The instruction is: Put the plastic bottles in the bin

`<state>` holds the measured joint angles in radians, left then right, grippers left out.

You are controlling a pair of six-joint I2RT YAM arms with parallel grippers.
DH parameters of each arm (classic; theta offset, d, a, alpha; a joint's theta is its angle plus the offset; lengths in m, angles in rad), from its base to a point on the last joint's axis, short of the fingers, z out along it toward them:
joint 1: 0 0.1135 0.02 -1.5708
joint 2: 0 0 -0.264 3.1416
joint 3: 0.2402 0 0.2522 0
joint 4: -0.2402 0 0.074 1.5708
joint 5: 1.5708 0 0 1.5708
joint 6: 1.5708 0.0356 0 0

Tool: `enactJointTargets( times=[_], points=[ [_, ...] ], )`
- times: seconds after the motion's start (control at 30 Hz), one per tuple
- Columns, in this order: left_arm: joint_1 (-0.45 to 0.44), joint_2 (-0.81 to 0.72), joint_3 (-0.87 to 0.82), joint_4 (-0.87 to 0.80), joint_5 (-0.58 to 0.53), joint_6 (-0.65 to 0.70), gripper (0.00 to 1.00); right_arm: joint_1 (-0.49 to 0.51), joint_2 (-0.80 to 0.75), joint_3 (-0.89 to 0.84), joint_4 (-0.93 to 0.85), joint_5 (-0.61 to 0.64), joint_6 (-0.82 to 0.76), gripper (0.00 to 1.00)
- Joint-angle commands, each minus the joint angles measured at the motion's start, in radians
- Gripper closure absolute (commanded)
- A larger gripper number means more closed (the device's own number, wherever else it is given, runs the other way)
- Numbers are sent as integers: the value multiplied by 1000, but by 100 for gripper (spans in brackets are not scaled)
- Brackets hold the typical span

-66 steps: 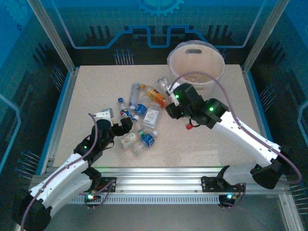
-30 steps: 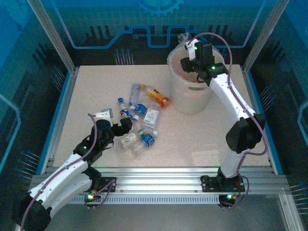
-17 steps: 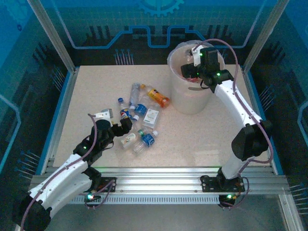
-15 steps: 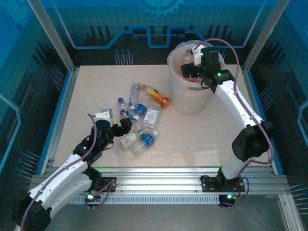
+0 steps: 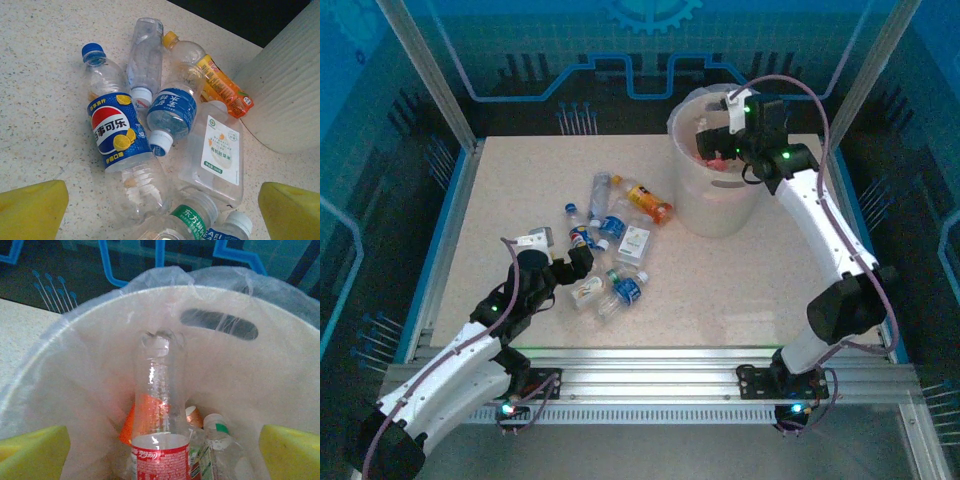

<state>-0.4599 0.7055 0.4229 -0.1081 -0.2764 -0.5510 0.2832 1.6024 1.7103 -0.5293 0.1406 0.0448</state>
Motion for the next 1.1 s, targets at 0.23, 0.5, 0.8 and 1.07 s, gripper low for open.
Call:
enactJointTargets(
  times=[0.23, 0.5, 0.8, 1.07],
  points=[
    [8, -9, 32, -51, -31, -15, 1, 185, -145, 38, -166, 77, 63, 0],
    [8, -11, 77, -216, 2, -20, 1, 413, -273, -149, -266, 273, 336, 0],
    [7, -5, 58, -210, 11, -27, 1, 690, -247, -354, -490, 435, 885, 0],
    [8, 34, 46, -152, 43, -31, 1, 785, -135, -447, -332, 148, 946, 0]
  ],
)
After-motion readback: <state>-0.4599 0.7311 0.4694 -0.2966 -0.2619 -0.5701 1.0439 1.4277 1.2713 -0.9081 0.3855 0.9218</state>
